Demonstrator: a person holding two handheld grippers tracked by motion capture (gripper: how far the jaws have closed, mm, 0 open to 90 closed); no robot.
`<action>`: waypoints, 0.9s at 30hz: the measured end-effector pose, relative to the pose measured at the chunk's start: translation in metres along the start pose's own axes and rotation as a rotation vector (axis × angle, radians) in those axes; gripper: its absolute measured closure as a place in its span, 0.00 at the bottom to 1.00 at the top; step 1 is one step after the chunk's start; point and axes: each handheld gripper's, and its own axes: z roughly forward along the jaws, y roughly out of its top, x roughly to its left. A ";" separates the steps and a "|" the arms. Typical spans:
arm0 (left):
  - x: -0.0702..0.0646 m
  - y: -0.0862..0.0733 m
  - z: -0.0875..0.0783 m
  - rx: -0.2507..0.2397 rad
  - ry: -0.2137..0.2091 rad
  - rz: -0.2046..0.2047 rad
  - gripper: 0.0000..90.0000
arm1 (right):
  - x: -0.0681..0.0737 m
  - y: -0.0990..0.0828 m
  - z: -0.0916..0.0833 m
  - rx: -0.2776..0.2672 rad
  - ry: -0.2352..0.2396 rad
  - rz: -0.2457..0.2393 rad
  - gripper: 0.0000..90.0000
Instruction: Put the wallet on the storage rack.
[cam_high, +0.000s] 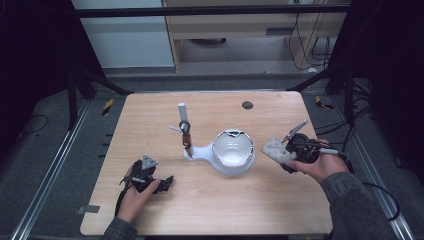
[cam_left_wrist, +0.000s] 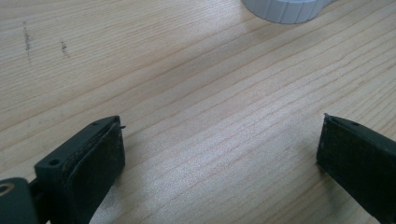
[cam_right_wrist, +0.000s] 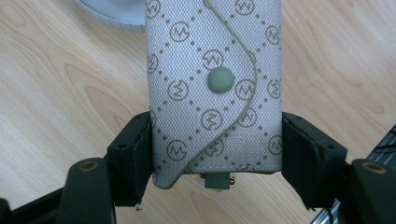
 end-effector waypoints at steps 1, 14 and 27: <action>0.000 0.000 0.000 0.000 0.000 0.000 0.00 | 0.000 0.001 -0.002 0.001 -0.003 -0.007 0.35; 0.000 0.000 0.000 0.000 0.000 0.000 0.00 | 0.017 0.024 -0.022 -0.006 -0.017 -0.077 0.35; 0.000 0.000 0.000 -0.003 0.001 -0.002 0.00 | 0.030 0.041 -0.032 -0.012 -0.022 -0.131 0.35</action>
